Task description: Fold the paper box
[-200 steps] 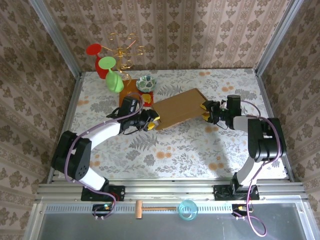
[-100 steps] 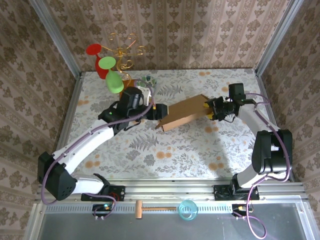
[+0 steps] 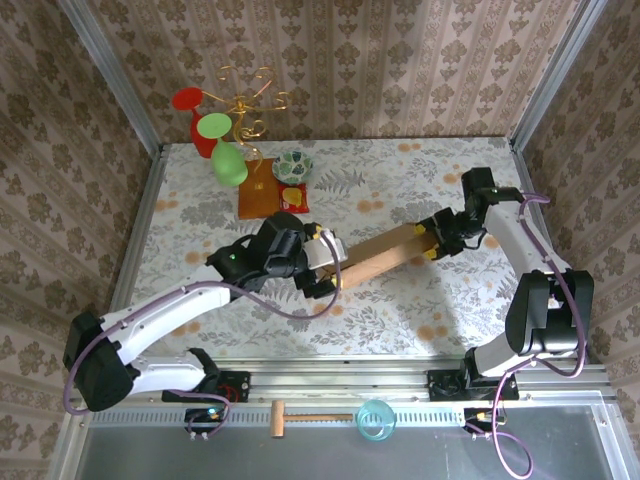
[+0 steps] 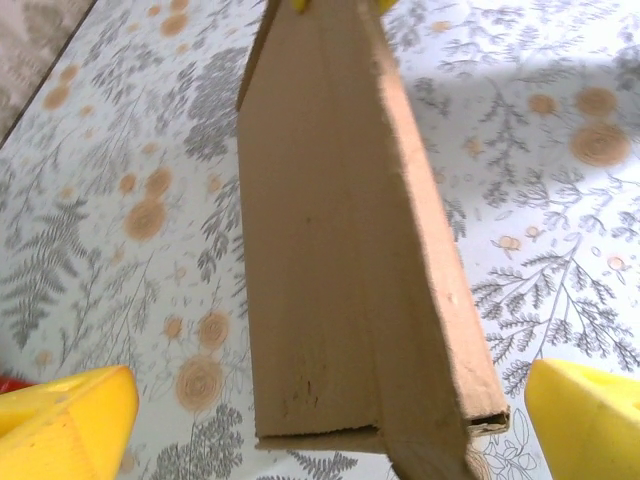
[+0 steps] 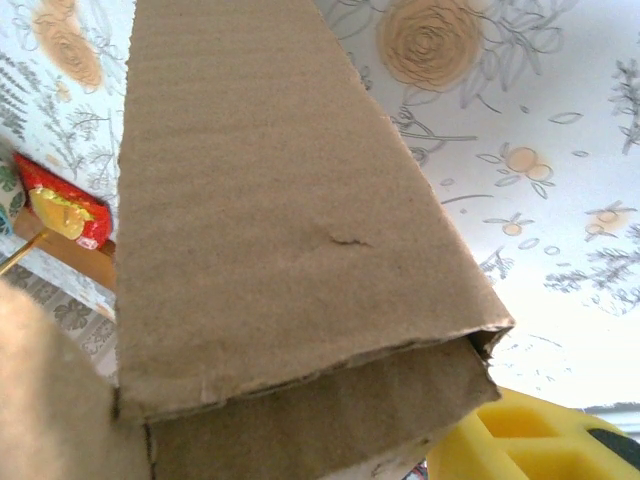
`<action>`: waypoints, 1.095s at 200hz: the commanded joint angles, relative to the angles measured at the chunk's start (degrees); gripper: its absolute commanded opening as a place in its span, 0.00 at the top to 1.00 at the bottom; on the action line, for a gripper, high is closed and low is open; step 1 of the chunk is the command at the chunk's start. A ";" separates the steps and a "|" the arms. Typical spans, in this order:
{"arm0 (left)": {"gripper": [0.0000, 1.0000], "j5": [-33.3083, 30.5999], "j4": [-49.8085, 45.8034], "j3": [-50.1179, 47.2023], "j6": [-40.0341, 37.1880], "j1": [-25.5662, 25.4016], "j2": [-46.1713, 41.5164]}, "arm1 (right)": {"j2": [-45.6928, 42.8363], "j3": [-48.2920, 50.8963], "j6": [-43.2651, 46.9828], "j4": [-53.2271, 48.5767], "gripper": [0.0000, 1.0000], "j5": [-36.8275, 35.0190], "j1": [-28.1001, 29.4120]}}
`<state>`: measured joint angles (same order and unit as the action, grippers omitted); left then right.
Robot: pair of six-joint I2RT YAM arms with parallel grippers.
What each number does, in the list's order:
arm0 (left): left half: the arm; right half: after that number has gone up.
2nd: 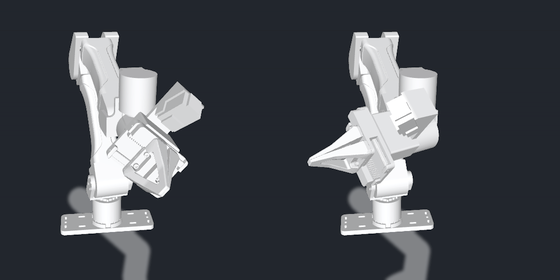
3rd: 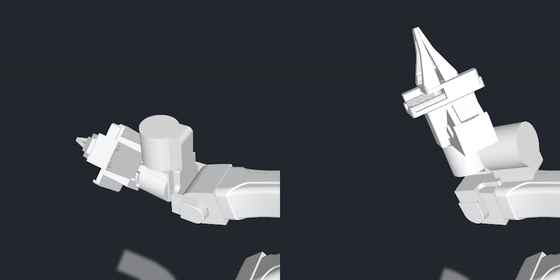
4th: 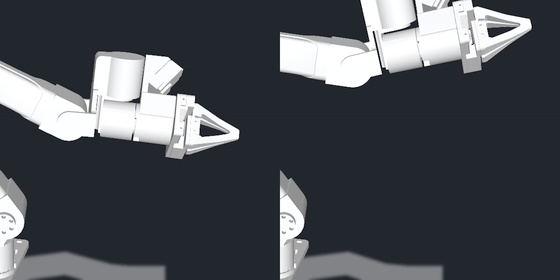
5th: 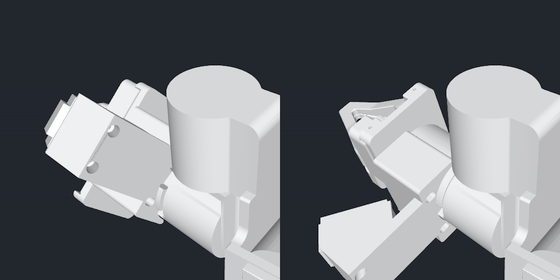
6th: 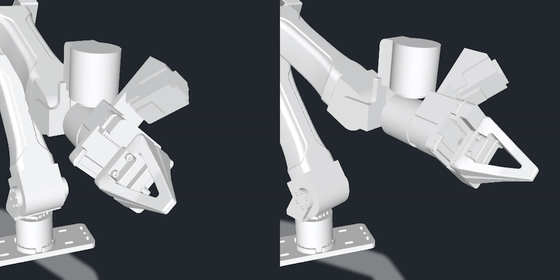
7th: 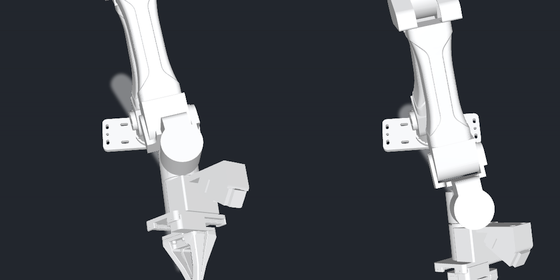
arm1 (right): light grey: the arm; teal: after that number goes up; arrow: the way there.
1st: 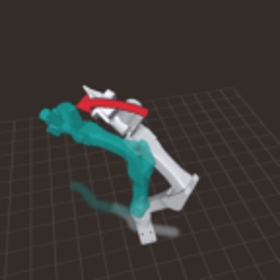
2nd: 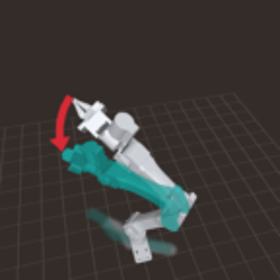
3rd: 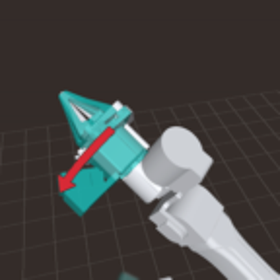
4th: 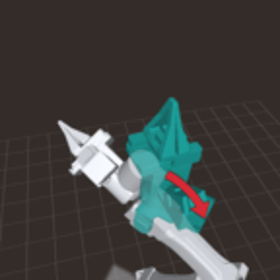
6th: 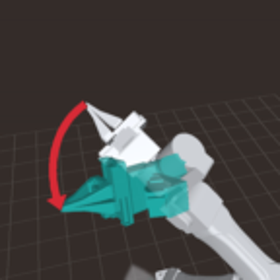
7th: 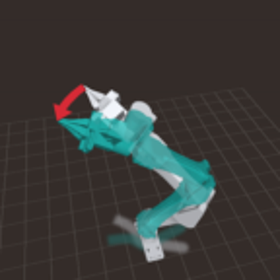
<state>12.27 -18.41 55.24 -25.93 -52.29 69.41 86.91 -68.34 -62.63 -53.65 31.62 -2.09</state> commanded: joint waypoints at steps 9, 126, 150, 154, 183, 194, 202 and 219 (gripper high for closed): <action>0.00 4.95 2.61 -2.88 -5.49 -1.06 -1.90 | 1.20 -3.58 1.73 -5.90 0.52 -1.72 -0.52; 0.03 -6.70 13.06 -3.38 -4.04 -5.42 10.10 | 3.87 -5.93 -1.26 -5.28 0.52 -0.25 -0.81; 0.09 -10.44 15.49 -3.32 -3.77 -5.76 11.16 | 4.01 -5.77 -2.08 -4.85 0.52 0.44 -0.81; 0.09 -10.56 15.67 -3.30 -3.77 -5.76 11.26 | 3.96 -5.76 -2.18 -4.74 0.52 0.63 -0.81; 0.20 -9.26 15.68 -2.96 -3.32 -5.80 11.72 | 4.07 -5.84 -2.98 -4.30 0.50 0.95 -0.98; 0.25 -8.72 15.51 -3.03 -2.62 -5.80 11.52 | 4.18 -6.18 -3.20 -4.02 0.48 1.23 -0.99; 0.28 -8.34 15.37 -3.20 -2.24 -5.73 11.29 | 4.14 -6.62 -3.25 -3.92 0.47 1.26 -0.99; 0.33 -7.23 14.69 -3.25 -1.49 -5.64 10.88 | 4.39 -7.41 -3.25 -3.58 0.42 1.59 -1.03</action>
<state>3.86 -4.21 51.72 -28.93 -57.74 80.62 90.50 -73.34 -64.82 -57.17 31.07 -2.76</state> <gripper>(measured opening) 0.697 0.548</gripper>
